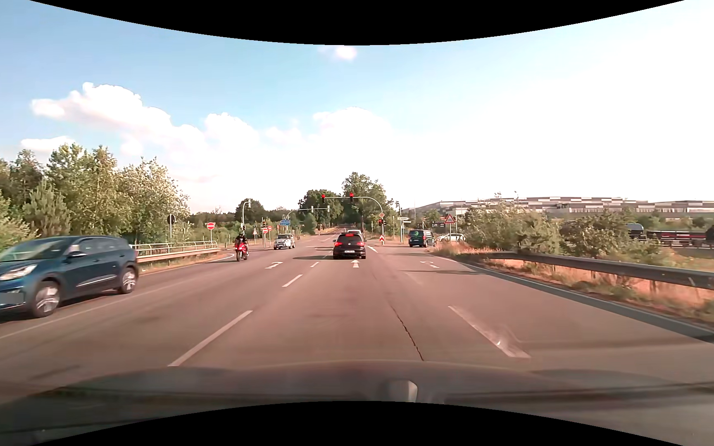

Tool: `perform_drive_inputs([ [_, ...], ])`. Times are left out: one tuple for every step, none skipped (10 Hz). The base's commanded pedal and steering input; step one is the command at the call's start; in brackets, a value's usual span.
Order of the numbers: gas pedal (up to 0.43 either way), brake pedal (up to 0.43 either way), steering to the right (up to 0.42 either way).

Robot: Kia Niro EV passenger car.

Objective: Follow the waypoints while adhering to traffic rules and regulations

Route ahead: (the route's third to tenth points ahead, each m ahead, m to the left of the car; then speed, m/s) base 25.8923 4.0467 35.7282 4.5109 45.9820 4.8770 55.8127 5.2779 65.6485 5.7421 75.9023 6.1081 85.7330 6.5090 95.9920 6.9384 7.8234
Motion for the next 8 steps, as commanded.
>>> perform_drive_inputs([
  [0.000, 0.207, -0.004],
  [0.000, 0.213, -0.004],
  [0.000, 0.213, -0.005],
  [0.000, 0.213, -0.007],
  [0.000, 0.213, -0.009],
  [0.000, 0.213, -0.011],
  [0.000, 0.220, -0.014],
  [0.000, 0.220, -0.015],
])
